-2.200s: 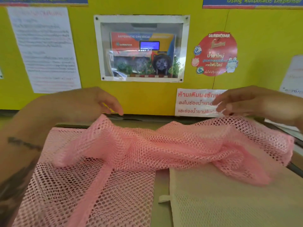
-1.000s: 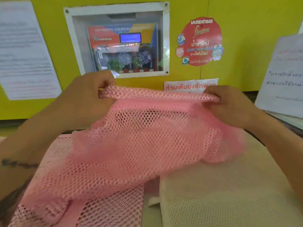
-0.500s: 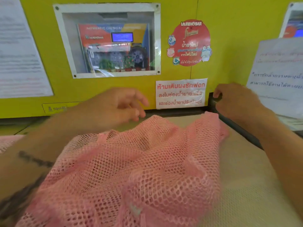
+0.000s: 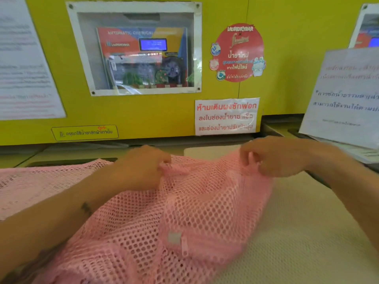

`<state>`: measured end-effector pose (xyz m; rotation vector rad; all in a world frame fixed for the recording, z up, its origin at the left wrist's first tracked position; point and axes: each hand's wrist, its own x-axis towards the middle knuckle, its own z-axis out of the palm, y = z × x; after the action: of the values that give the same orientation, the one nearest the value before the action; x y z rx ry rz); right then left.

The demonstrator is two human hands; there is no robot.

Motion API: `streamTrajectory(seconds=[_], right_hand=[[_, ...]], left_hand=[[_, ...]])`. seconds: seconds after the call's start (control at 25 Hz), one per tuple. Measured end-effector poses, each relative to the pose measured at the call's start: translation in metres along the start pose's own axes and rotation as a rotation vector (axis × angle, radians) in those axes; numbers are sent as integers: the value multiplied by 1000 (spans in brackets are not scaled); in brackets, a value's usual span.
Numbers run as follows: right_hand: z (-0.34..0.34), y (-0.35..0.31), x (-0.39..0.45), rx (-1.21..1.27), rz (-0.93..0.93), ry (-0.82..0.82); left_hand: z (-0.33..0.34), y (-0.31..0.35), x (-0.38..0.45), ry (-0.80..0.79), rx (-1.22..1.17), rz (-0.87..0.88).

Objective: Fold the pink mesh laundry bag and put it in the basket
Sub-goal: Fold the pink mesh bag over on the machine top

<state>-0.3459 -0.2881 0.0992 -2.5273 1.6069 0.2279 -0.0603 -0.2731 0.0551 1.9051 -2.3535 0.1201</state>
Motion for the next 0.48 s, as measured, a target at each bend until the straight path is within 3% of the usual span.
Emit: streamTrajectory(seconds=[0.12, 0.24, 0.32, 0.4, 0.48], right_hand=[[-19, 38, -2, 26, 140, 111], [-21, 68, 7, -235, 337, 90], [-26, 61, 6, -303, 386, 157], [-37, 34, 9, -171, 295, 265], [-44, -2, 16, -115, 106, 230]], left_hand=[[-26, -20, -4, 275, -28, -78], [-45, -50, -7, 404, -119, -94], [-45, -55, -14, 422, -204, -42], [-42, -53, -22, 367, -247, -95], [-41, -55, -30, 155, -184, -276]])
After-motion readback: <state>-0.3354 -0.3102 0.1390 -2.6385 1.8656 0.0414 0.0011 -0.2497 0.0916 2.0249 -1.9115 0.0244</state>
